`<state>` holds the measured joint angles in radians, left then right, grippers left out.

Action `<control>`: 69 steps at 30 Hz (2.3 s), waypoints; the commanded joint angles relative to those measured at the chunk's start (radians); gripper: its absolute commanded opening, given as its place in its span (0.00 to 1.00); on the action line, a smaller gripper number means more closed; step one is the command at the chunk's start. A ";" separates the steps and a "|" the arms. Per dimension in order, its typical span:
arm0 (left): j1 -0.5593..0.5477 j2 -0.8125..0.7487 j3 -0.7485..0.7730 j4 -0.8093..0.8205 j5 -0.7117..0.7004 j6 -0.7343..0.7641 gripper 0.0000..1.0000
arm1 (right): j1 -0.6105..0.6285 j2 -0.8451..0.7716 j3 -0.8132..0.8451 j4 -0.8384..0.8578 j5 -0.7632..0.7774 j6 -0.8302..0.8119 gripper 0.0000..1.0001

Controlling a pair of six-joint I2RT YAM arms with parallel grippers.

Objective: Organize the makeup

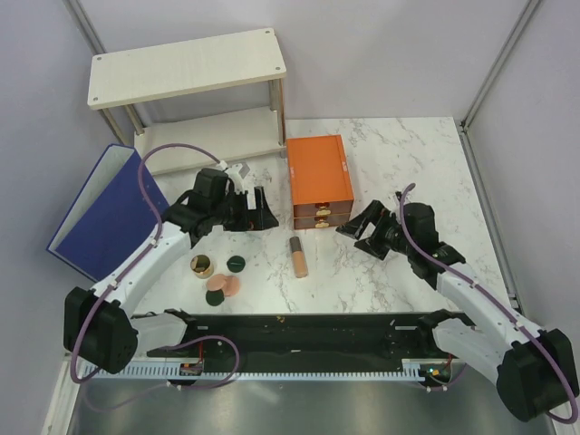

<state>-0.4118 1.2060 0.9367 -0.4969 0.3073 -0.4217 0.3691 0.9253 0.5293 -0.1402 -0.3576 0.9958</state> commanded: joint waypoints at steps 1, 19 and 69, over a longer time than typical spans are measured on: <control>-0.001 0.010 0.036 0.193 0.130 -0.112 0.99 | 0.004 0.059 -0.024 0.132 -0.044 0.110 0.98; -0.054 0.369 0.367 0.199 0.133 -0.238 0.43 | 0.030 0.254 -0.137 0.740 0.054 0.392 0.89; -0.079 0.567 0.493 0.133 0.108 -0.207 0.18 | 0.189 0.714 -0.080 1.149 0.313 0.543 0.53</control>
<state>-0.4858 1.7702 1.4170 -0.3695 0.3954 -0.6537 0.5484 1.5970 0.4213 0.9447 -0.0597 1.5154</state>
